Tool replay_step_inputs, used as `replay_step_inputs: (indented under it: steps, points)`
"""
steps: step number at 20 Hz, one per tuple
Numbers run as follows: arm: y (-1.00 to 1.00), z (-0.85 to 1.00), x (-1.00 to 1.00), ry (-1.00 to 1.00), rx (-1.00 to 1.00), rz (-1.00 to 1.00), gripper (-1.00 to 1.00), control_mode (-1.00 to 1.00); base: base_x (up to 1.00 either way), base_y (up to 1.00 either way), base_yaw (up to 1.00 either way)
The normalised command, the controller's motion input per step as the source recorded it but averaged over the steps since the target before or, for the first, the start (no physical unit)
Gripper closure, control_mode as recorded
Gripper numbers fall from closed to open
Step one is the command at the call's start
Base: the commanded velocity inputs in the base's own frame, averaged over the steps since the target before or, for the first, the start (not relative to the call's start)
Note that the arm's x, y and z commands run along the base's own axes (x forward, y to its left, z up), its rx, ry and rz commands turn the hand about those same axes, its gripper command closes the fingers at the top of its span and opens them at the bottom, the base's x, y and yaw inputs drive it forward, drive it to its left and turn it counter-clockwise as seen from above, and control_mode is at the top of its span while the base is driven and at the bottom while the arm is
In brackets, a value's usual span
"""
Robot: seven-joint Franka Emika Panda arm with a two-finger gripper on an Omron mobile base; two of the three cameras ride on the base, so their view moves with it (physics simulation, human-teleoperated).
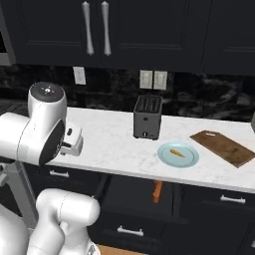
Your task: Pick up the knife from the drawer and place it on the cutting board. Then place the meat from the plate to the cutting board.
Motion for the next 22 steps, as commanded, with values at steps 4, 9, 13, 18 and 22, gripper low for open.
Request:
replay_step_inputs:
  steps: [4,9,13,18,22]
  points:
    - [0.0,0.0,0.0,0.0,0.0,0.0,-1.0,1.0,0.0,-1.0,0.0]
    - [0.0,0.0,0.0,0.0,0.0,0.0,-1.0,1.0,0.0,-1.0,0.05]
    - [0.0,0.0,0.0,0.0,0.0,0.0,-1.0,1.0,0.0,-1.0,0.16]
    - [0.0,0.0,0.0,0.0,0.0,0.0,-1.0,1.0,0.03,-0.94,0.25]
    - [0.0,0.0,0.0,0.0,0.0,0.0,-1.0,1.0,0.05,-0.63,0.43]
